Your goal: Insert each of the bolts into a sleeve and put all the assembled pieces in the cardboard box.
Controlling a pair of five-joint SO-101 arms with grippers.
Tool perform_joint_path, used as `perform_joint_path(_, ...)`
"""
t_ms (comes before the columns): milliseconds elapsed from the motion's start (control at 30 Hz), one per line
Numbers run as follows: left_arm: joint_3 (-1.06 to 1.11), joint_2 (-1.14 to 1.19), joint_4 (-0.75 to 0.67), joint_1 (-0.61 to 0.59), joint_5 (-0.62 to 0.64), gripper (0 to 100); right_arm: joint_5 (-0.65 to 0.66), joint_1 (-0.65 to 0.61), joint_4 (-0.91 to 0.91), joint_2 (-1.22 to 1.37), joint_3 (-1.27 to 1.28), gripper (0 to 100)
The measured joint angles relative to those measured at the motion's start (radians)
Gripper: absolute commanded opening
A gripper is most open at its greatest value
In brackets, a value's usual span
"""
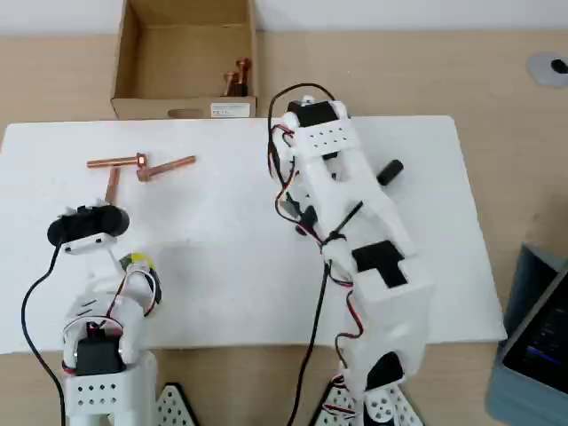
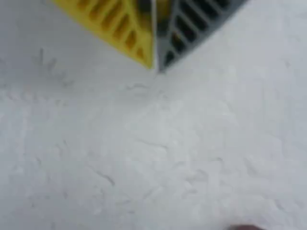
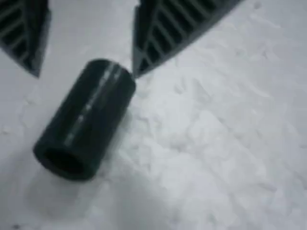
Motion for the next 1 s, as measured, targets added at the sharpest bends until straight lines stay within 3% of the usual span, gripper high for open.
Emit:
perform_joint_path(367,0.0,0.0,0.0,0.0,0.0,0,0.0,0.0,-0.051,0.114,0.0,13.6)
perform_joint_path(533,0.0,0.0,0.0,0.0,0.0,0,0.0,0.005,-0.054,0.133,-0.002,0.7)
perform_joint_path(833,0.0,0.0,0.0,0.0,0.0,0,0.0,0.006,-0.023,0.146,-0.041,1.0)
perform_joint_path(1000,0.0,0.0,0.0,0.0,0.0,0,-0.003,-0.002,0.087,0.15,-0.218,0.9)
